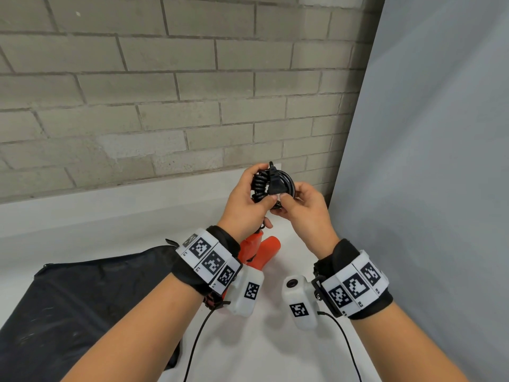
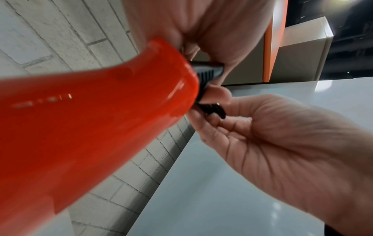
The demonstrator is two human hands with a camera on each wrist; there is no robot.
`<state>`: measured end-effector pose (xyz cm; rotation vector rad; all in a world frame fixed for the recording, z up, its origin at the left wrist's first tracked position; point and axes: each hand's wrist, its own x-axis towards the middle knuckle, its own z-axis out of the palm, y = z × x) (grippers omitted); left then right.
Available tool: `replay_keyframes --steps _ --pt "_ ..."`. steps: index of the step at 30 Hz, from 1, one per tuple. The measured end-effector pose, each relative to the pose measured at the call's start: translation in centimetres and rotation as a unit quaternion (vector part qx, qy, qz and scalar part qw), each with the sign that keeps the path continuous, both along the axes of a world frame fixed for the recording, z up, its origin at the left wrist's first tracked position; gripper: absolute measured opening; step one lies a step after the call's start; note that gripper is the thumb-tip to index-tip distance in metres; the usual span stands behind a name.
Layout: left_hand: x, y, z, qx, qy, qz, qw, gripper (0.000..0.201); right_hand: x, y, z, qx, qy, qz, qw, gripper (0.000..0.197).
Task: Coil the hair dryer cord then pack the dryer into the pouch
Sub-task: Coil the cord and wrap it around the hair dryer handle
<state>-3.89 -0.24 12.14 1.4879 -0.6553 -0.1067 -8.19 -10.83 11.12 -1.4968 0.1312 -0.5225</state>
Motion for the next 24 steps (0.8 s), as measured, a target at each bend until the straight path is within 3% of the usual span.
replay_keyframes --steps 5,11,17,24 --pt "0.04 0.26 0.3 0.024 -0.026 -0.015 0.999 0.055 0.09 0.19 0.1 -0.005 0.02 -0.004 1.0 0.023" --pt "0.35 0.45 0.23 0.021 -0.021 -0.007 1.0 0.041 0.0 0.52 0.1 -0.021 0.033 -0.016 0.999 0.019" --pt "0.63 0.54 0.39 0.003 -0.014 -0.004 1.0 0.042 -0.12 0.55 -0.14 0.028 -0.026 0.018 0.999 0.011" --pt "0.82 0.9 0.44 -0.014 -0.018 -0.036 0.999 0.042 0.2 0.11 0.25 0.069 -0.038 0.023 0.997 0.018"
